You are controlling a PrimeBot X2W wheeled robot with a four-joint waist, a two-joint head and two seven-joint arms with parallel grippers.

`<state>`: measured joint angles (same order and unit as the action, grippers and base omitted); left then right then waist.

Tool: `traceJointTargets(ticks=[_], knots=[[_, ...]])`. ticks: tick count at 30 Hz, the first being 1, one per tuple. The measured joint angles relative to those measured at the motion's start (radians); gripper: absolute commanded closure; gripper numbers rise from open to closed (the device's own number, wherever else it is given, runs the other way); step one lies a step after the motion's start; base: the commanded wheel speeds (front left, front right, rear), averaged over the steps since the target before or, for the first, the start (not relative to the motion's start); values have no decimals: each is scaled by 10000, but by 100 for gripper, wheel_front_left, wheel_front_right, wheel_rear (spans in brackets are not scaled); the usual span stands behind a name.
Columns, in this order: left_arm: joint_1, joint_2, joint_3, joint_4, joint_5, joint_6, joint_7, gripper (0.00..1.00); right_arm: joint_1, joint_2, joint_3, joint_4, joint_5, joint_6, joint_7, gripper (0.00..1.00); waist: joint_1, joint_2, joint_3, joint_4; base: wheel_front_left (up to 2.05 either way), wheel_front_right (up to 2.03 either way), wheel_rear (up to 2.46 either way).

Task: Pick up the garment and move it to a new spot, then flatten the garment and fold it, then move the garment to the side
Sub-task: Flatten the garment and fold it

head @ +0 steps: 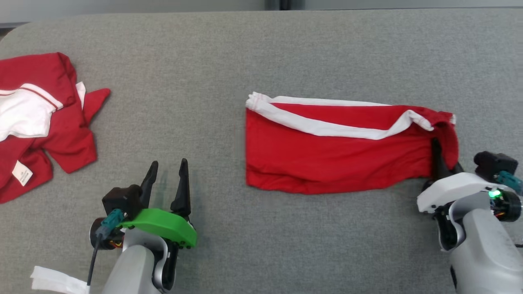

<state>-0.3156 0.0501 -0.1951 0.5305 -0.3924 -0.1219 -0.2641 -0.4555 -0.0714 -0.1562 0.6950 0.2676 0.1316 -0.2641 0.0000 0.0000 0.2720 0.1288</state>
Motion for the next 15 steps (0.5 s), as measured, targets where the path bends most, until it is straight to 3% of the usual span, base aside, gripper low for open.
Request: traceJointTargets(ticks=[3, 5, 7, 12, 15], knots=[[114, -4, -130, 59, -8, -2, 2, 0, -11, -61, -489, -92, -504, -2, 0, 100, 0, 0, -172, -193, 0, 0, 0], [184, -4, -230, 69, -104, -10, 0, 0, -33, 40, -253, -21, -454, -2, 0, 100, 0, 0, -292, -283, 0, 0, 0], [243, -4, -357, 155, -282, -12, 0, 0, -71, 151, 493, 19, 173, -4, 117, 100, 0, 0, -410, -359, 0, 0, 0], [327, -8, -690, 213, -428, -13, 0, 0, -108, 215, 3471, -932, 2612, -4, 769, 100, 0, 0, -648, -417, 0, 0, 0], [334, -8, -892, 213, -472, -4, 0, 0, -172, 226, 4594, -1492, 3204, -4, 894, 100, 0, 0, -684, -285, 0, 0, 0]])
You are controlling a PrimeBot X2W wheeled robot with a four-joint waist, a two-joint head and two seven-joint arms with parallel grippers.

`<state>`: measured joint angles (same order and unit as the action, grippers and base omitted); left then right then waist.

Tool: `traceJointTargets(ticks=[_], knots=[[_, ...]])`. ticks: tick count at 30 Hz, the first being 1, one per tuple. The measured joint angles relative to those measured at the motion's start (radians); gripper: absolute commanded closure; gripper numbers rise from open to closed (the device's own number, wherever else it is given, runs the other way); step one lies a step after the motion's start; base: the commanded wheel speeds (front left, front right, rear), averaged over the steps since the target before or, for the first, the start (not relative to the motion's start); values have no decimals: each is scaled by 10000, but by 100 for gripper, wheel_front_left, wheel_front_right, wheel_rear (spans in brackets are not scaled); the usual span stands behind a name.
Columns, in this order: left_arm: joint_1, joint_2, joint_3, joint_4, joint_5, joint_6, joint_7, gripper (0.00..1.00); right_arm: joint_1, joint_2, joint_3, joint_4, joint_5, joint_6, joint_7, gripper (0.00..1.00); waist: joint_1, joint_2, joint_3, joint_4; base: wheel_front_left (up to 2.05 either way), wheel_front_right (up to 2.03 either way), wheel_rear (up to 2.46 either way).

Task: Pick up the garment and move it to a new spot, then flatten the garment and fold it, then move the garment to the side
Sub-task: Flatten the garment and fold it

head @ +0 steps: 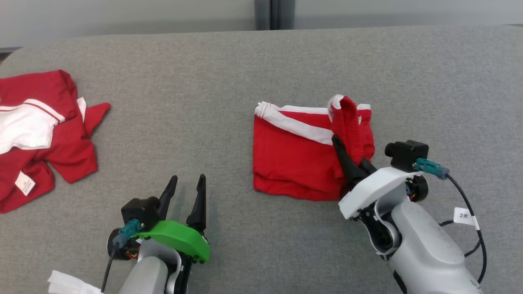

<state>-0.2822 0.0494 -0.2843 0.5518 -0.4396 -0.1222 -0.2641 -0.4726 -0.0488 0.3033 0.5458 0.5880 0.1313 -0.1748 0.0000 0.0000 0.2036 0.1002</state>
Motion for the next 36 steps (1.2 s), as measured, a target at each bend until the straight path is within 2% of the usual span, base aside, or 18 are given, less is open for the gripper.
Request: traceJointTargets(ticks=[4, 8, 9, 10, 15, 19, 23, 25, 29, 36], knots=[[1, 2, -88, 19, -59, 40, 0, 0, -312, 4, 1022, -161, 587, 0, 67, 100, 0, 0, 7, 294, 0, 0, 0], [1, 2, -136, 138, -63, 40, 0, 0, -775, -4, 1793, 405, 715, 0, -232, 100, 0, 0, 33, 623, 0, 0, 0], [4, 4, -151, 194, -90, 40, 0, 0, -882, -15, 2008, 558, 681, -2, -305, 45, 0, 0, 36, 688, 0, 0, 0], [6, 2, -178, 263, -86, 40, 0, 0, -984, -19, 2316, 698, 698, -2, -385, 0, 0, 0, 35, 767, 0, 0, 0], [13, 4, -138, 397, 119, 58, 0, 0, -1255, 12, 3266, 1028, 823, -2, -725, 0, 0, 0, -20, 948, 0, 0, 0], [81, 6, 138, 268, 489, 90, 0, 0, -1247, 21, 3010, 1369, 520, -2, -848, 0, 0, 0, -89, 762, 0, 0, 0], [295, 0, 426, -25, 1011, 115, 0, 0, -988, 8, 1083, 1078, -945, -2, -871, 0, 0, 0, -194, 446, 0, 0, 0], [390, 6, 606, -265, 1388, 140, 0, 0, -485, -4, 33, 757, -2031, -2, -871, 0, 0, 0, -252, 257, 0, 0, 0], [658, 2, 867, -742, 2130, 142, 0, 0, 520, -12, -1680, -10, -3350, -2, -871, 0, 0, 0, -394, -87, 0, 0, 0], [1307, 0, 1223, -1304, 2987, 142, 0, 0, 1940, -15, -3325, -1127, -3871, -2, -882, 0, 0, 1, -760, -500, 0, 0, 0]])
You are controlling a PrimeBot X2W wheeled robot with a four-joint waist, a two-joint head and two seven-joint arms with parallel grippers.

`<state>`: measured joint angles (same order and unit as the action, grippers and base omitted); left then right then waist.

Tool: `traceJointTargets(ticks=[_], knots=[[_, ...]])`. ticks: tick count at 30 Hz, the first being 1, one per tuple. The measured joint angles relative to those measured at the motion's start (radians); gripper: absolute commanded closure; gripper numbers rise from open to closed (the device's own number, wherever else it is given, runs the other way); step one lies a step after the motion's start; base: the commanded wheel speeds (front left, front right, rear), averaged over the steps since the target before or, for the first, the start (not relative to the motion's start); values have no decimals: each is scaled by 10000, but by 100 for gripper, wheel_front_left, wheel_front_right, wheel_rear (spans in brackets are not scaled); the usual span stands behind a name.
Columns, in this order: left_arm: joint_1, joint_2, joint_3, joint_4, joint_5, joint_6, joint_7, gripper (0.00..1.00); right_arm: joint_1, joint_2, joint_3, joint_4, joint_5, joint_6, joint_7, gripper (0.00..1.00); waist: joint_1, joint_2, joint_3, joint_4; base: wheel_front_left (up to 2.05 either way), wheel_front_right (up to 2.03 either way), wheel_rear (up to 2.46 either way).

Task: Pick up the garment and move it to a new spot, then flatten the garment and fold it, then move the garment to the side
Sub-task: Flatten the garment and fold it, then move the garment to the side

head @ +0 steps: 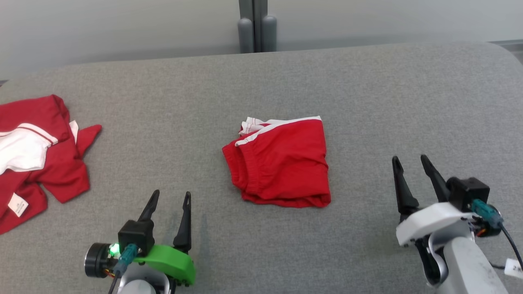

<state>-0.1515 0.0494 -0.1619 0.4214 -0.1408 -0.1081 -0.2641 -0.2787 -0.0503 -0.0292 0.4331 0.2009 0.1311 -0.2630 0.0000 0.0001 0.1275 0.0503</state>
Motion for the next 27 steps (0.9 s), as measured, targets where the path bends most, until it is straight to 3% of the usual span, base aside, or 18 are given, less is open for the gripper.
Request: traceJointTargets(ticks=[5, 15, 22, 27], knots=[[663, 0, 117, -443, 201, 25, 0, 0, 975, 2, -407, -52, -261, 0, -2, 0, 0, 0, -349, -107, 0, 0, 0], [966, 2, 115, -744, 117, 69, 0, 0, 1090, 10, 314, 119, 130, 2, -4, 0, 0, 0, -474, -69, 0, 0, 0], [264, 8, -73, -612, -514, -21, 0, 0, -977, 25, 2226, 970, 1229, 2, -4, 0, 0, -1, 176, 158, 0, 0, 0], [-345, -2, -351, -617, -550, -113, 0, 0, -2535, 19, 2938, 2034, 1235, 2, -4, 0, 0, -1, 742, 513, 0, 0, 0]])
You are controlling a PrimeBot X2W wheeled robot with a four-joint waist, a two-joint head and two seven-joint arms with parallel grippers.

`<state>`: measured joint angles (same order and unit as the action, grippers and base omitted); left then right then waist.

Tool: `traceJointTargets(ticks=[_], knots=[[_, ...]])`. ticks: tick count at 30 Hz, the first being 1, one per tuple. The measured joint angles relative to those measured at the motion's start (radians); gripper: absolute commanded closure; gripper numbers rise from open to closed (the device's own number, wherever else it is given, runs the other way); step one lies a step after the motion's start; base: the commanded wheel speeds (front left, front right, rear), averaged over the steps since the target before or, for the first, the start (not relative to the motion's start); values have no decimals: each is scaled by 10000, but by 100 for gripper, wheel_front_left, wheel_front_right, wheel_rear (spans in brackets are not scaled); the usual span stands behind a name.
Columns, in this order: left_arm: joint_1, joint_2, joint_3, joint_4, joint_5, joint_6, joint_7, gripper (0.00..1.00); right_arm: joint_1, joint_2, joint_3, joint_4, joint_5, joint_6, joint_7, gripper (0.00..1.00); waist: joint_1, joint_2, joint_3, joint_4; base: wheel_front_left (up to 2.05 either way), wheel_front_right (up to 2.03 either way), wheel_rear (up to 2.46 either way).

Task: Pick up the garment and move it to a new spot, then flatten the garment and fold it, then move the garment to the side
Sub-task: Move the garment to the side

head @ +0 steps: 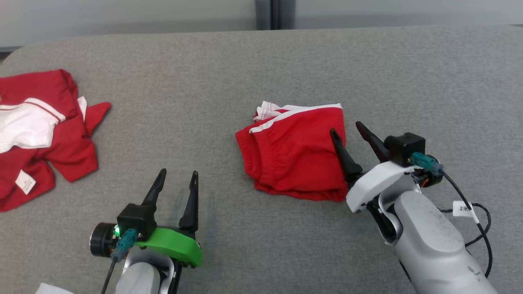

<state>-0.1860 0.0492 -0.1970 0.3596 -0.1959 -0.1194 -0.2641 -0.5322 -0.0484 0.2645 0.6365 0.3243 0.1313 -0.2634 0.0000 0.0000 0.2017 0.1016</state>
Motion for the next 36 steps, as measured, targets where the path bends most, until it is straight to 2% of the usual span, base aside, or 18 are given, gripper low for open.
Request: traceJointTargets(ticks=[8, 10, 11, 14, 18, 21, 30, 36], knots=[[-227, 8, -23, -29, -35, -40, 0, 0, -753, -4, -219, 2786, -527, 0, -33, 0, 0, 0, 586, 702, 0, 0, 0], [-227, 4, 65, -40, -140, -46, 0, 0, -925, -36, 184, 3045, -332, -2, -111, 56, 0, 0, 719, 774, 0, 0, 0], [-227, 8, 98, -50, -140, -46, 0, 0, -971, -58, 295, 3085, -359, -2, -119, 100, 0, 0, 766, 777, 0, 0, 0], [-229, 6, 151, -123, -105, -50, 0, 0, -1037, 0, 169, 2976, -278, 12, -111, 100, 0, 0, 847, 662, 0, 0, 0], [-208, 8, 69, -372, -73, -81, 0, 0, -673, 88, -533, 2420, -389, 33, -65, 100, 0, 0, 871, 208, 0, 0, 0], [-191, 6, -201, -527, -79, -84, 0, 0, -337, 46, -568, 2098, -295, 31, -69, 100, 0, 0, 857, -243, 0, 0, 0], [-204, -13, -1488, -656, 148, -98, 0, 0, 592, 21, -267, 1442, 247, 17, -54, 100, 0, 0, 679, -2320, 0, 0, 0], [-191, -15, -1875, -625, 151, -98, 0, 0, 1067, 2, -113, 1195, 502, 12, -12, 100, 0, 0, 544, -3741, 0, 0, 0]])
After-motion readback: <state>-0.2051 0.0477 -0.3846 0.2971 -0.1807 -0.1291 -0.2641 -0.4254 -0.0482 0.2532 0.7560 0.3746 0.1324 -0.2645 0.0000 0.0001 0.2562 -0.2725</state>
